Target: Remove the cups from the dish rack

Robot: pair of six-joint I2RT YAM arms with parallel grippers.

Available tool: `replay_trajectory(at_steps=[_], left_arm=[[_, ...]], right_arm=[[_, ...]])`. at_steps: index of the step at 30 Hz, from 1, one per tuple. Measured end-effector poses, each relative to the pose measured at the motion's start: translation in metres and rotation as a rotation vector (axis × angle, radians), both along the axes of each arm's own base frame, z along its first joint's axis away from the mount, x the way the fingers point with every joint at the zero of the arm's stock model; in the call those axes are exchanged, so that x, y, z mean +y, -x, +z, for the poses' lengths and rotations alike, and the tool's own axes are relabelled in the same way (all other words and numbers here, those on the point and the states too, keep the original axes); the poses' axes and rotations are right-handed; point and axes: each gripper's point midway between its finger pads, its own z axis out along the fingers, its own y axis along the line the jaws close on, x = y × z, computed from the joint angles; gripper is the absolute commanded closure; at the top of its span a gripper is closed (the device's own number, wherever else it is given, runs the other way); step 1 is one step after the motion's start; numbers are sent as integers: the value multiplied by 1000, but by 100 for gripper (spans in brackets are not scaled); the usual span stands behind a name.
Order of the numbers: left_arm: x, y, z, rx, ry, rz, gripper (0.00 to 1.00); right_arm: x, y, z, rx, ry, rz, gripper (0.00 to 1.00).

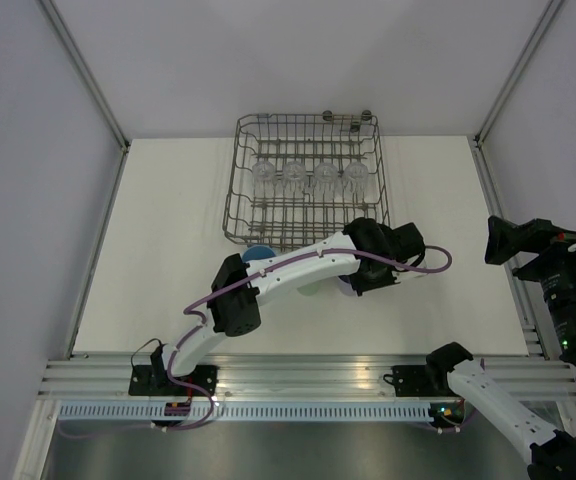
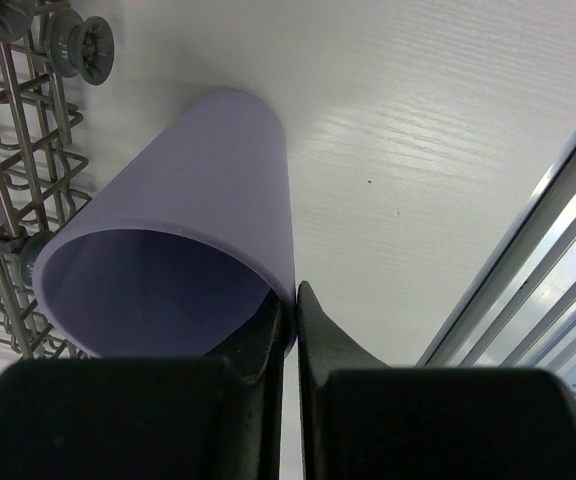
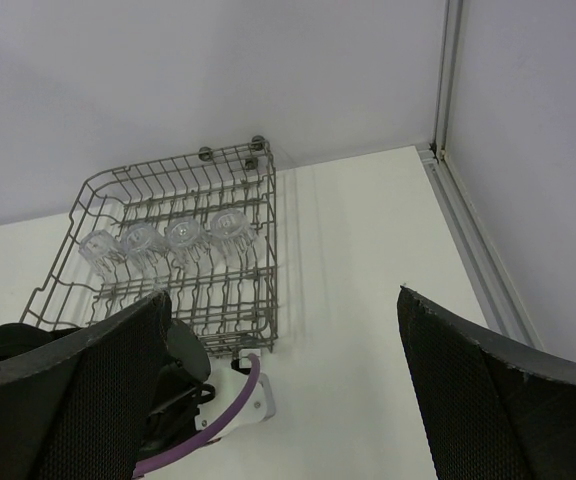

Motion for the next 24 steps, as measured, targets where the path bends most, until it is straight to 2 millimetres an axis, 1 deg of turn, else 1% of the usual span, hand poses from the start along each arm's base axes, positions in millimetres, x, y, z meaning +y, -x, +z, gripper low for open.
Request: replay_trajectory(at_steps=[7,12,13,16,19,20,23,24], left_arm=[[-2,3,0,16,7,-10,87],[-2,4,-1,23,10,-12,76],[-2,4,-1,22,10,-12,71],[-2,4,0,22,10,-12,67],[-2,4,0,21,10,-12,57],[-2,4,0,20,10,-12,50],[-3,2,0,11,11,-9,39],[-4,1,0,9,16,-9,37]], right_arm=[[2,-2,-5,12,8,7,2],[4,-2,-6,15,12,17,2],[4,-2,-6,16,12,17,2],[4,-2,-6,15,12,19,2],[4,-2,-6,13,12,21,2],[4,-1,-6,13,12,22,2],[5,-1,-6,13,13,24,2],[5,-1,-6,13,13,26,2]])
